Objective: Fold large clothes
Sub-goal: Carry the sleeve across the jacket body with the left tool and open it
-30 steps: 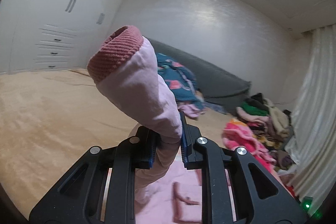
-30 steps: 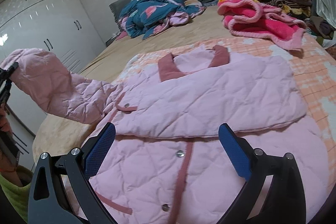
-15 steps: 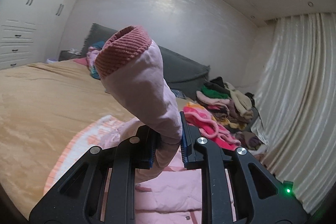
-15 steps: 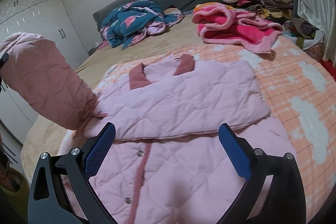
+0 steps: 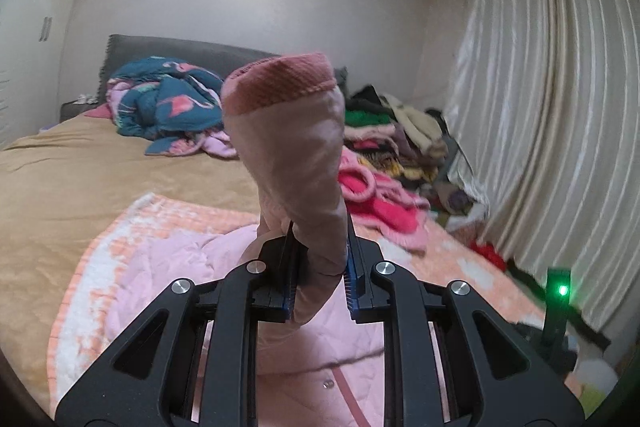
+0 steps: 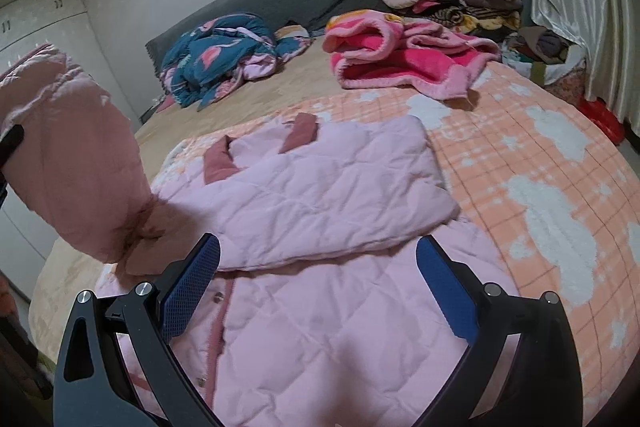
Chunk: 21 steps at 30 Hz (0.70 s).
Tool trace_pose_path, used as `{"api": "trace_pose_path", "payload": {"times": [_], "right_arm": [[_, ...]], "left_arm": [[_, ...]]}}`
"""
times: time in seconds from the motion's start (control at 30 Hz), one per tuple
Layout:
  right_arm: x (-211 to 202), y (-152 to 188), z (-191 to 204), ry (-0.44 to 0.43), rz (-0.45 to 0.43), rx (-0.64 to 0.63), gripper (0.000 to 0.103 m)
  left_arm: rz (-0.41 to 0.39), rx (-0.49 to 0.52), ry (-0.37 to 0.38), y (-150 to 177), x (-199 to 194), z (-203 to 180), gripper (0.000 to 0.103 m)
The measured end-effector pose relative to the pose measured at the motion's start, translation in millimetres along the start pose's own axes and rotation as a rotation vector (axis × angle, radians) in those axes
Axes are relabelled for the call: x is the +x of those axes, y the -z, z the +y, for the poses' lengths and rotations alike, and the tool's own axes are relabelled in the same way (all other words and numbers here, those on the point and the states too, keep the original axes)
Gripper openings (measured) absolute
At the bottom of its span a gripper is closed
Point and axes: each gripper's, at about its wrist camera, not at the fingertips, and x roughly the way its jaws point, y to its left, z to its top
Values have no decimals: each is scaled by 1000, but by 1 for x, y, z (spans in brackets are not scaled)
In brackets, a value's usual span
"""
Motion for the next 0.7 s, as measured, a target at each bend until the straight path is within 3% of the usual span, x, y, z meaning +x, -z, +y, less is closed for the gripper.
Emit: {"api": "trace_pose_path", "payload": {"times": [0.43, 0.7], "right_arm": [[-6, 5, -41, 42, -4, 77, 98], [-7, 3, -49, 39, 2, 107, 98]], "left_arm": [[165, 152, 46, 54, 45, -32, 13], [339, 252, 81, 101, 82, -55, 18]]}}
